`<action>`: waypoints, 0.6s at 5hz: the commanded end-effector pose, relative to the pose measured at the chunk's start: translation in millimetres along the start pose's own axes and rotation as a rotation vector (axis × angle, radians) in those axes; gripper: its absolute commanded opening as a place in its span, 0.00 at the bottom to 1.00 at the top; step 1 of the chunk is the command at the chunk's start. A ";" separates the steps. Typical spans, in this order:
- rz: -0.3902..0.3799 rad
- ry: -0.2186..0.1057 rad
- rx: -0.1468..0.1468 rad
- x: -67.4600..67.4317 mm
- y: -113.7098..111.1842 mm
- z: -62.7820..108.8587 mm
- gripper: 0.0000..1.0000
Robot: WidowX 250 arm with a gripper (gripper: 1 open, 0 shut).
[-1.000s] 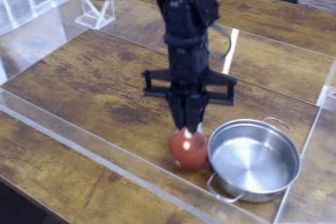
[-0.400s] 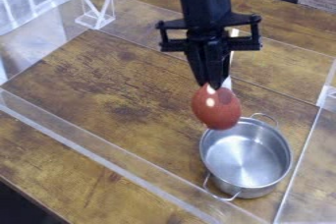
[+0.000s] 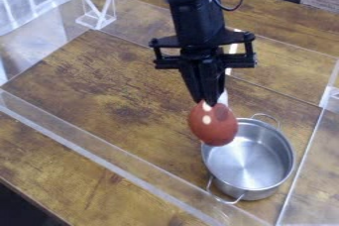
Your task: Put the mushroom in the silver pot
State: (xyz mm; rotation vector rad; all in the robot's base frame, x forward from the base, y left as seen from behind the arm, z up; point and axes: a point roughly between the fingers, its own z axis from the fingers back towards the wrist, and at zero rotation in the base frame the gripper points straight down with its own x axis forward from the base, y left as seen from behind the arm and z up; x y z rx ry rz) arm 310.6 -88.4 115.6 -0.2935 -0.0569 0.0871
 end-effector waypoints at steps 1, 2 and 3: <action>-0.066 -0.081 -0.001 -3.9 -14.3 19.9 0.00; -0.076 -0.105 0.006 -6.2 -17.6 22.2 0.00; -0.098 -0.119 -0.001 1.4 -10.5 19.1 0.00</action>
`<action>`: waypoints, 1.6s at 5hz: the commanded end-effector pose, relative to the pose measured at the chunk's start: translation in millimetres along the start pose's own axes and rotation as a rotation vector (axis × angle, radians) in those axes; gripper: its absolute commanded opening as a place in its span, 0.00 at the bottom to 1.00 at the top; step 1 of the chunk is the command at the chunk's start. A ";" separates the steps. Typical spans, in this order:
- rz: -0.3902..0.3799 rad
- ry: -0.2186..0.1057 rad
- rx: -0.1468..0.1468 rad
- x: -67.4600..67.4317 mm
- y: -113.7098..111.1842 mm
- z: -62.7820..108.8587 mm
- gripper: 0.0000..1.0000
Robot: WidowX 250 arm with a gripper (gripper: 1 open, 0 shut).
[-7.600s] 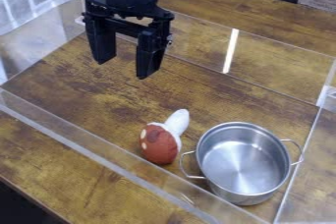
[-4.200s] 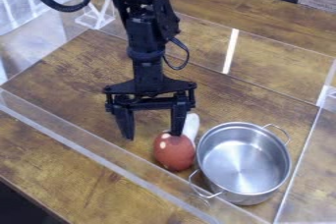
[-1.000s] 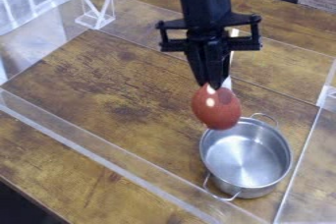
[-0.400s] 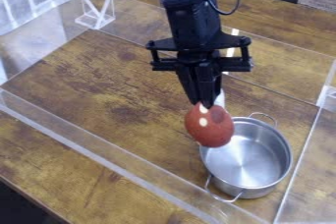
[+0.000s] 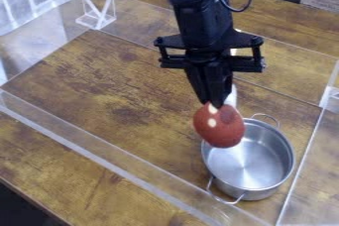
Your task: Put the mushroom in the silver pot
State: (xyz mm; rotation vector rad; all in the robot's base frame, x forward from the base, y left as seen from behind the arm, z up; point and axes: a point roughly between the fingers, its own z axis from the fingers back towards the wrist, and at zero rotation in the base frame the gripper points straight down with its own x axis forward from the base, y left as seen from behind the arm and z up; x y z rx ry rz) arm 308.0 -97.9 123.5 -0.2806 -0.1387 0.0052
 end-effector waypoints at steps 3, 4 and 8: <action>-0.090 -0.022 0.010 -0.5 -11.9 15.6 0.00; -0.144 0.014 -0.010 -1.4 -35.2 0.3 0.00; -0.149 0.093 -0.015 -2.5 -18.6 -71.8 1.00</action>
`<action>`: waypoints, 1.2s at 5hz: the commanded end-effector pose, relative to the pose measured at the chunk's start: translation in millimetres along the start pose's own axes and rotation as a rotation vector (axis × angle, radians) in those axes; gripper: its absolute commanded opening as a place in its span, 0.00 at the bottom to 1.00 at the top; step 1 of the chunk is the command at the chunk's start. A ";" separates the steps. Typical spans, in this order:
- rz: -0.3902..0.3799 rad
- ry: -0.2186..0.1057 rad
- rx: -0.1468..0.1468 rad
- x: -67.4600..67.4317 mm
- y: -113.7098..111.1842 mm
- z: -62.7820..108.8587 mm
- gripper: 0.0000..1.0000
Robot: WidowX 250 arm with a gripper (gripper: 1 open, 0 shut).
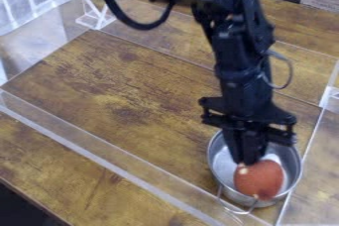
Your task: Put the mushroom in the silver pot
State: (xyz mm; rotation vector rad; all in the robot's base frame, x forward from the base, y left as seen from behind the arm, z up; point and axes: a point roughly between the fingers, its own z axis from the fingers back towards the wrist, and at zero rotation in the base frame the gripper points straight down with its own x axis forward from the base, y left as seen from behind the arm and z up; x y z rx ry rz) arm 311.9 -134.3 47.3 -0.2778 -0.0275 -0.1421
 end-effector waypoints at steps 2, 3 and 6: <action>0.052 -0.054 0.061 1.1 -18.9 1.7 1.00; 0.034 -0.049 0.072 -2.4 -22.5 2.8 1.00; 0.006 -0.043 0.092 -13.9 -36.0 -11.1 1.00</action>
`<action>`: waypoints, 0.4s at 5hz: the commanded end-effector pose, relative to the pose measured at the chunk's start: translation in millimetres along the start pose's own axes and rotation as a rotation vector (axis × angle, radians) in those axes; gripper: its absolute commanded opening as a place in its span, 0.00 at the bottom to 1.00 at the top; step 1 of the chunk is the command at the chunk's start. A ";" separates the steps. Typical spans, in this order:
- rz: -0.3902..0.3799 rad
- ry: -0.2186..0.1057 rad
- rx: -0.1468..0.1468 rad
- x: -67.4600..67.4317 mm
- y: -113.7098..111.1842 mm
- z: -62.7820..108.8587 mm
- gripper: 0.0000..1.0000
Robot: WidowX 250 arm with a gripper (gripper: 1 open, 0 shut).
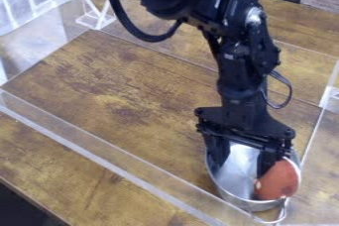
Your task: Put the mushroom in the silver pot
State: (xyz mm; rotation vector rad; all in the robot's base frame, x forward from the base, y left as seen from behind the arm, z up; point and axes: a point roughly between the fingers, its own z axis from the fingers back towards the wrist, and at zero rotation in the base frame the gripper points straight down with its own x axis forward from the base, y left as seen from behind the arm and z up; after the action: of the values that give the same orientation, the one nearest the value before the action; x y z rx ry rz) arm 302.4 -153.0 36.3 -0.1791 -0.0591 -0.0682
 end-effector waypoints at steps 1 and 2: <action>-0.035 -0.019 -0.004 -6.3 -2.4 0.7 1.00; -0.008 -0.024 0.009 -5.0 13.7 -3.7 1.00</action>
State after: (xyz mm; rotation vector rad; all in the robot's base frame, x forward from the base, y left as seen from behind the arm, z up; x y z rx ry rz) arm 304.2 -147.1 33.1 -0.1869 -0.1009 -0.0608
